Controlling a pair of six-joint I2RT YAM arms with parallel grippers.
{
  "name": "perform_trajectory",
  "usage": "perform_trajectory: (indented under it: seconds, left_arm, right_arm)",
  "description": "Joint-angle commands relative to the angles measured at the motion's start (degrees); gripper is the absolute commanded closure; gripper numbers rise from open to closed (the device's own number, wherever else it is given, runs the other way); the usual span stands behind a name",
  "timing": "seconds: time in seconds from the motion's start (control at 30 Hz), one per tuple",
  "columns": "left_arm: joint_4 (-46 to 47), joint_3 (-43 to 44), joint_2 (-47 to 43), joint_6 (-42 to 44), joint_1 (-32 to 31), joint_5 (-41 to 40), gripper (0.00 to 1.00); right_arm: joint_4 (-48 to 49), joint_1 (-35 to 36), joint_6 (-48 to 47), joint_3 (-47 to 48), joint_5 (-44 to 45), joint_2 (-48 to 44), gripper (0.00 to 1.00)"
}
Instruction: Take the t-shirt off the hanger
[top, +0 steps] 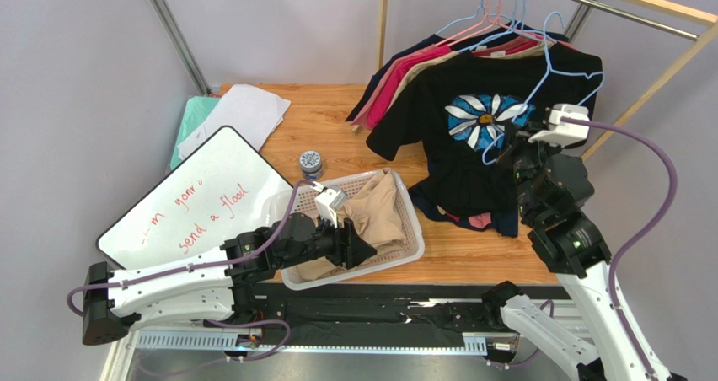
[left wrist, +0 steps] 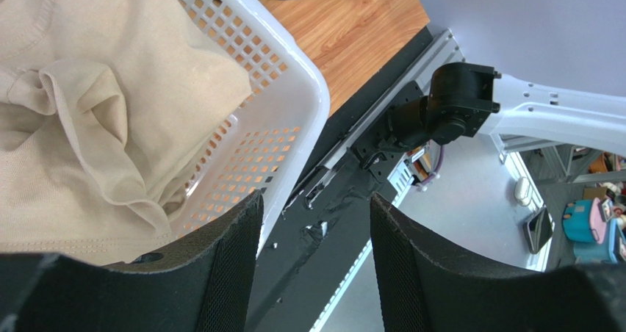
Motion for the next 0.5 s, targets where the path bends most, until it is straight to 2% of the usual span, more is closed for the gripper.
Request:
perform_trajectory:
  seconds: [0.0, 0.17, 0.3, 0.47]
  left_arm:
    - [-1.29, 3.59, -0.13, 0.45, -0.38, -0.41, 0.39]
    - [-2.96, 3.77, -1.09, 0.01, -0.38, -1.12, 0.39]
    - [-4.28, 4.12, -1.45, 0.01, -0.38, -1.65, 0.39]
    - [-3.75, 3.68, -1.27, -0.16, -0.38, -1.65, 0.39]
  right_arm:
    - [11.27, -1.75, -6.30, -0.35, -0.69, 1.37, 1.00]
    - [15.67, -7.11, -6.04, -2.80, -5.44, 1.11, 1.00]
    - [19.17, -13.00, -2.26, -5.97, -13.69, -0.99, 1.00]
    - [19.72, -13.01, -1.03, -9.23, -16.09, -3.55, 1.00]
